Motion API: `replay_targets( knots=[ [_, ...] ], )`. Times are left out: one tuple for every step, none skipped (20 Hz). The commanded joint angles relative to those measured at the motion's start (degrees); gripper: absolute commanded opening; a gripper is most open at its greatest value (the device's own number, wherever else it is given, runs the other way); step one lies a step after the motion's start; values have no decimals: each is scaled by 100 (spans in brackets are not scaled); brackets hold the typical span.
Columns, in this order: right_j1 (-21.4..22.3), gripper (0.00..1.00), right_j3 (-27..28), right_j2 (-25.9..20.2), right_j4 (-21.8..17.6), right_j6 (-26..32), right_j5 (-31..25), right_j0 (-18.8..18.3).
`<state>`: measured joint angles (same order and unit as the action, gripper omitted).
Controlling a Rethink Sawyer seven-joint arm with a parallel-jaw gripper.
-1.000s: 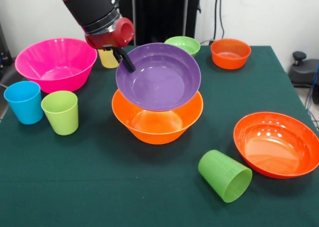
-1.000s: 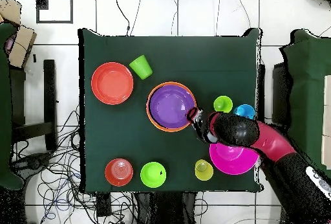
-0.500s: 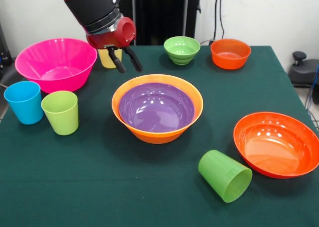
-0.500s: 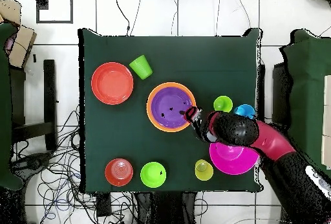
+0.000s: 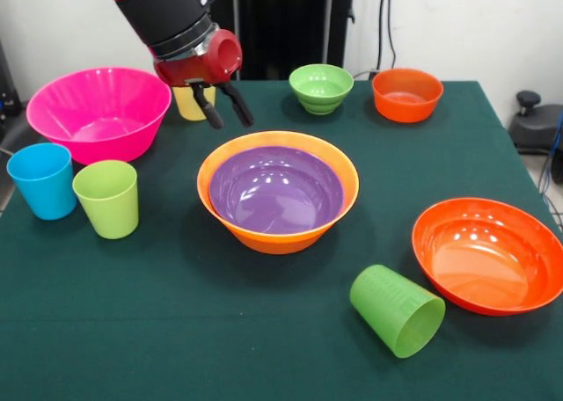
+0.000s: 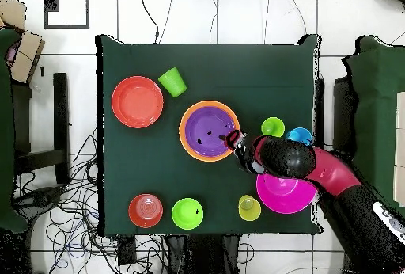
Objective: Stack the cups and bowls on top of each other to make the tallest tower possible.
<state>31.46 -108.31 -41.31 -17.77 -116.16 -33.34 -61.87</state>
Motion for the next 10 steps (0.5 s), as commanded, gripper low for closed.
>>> replay_targets(
  knots=[
    [-45,100,161,-99,-391,584,-21,267],
    [-13,100,134,-100,-391,545,14,287],
    [63,100,73,-56,-408,412,129,349],
    [139,100,11,-12,-425,279,244,412],
    [214,100,-50,32,-442,146,359,475],
    [290,100,-111,76,-459,13,474,538],
    [505,100,-317,160,-449,-343,709,753],
    [647,100,-471,266,-424,-651,909,962],
    [741,100,-588,356,-402,-866,1071,1103],
    [759,100,-659,443,-382,-972,1178,1193]
  ],
)
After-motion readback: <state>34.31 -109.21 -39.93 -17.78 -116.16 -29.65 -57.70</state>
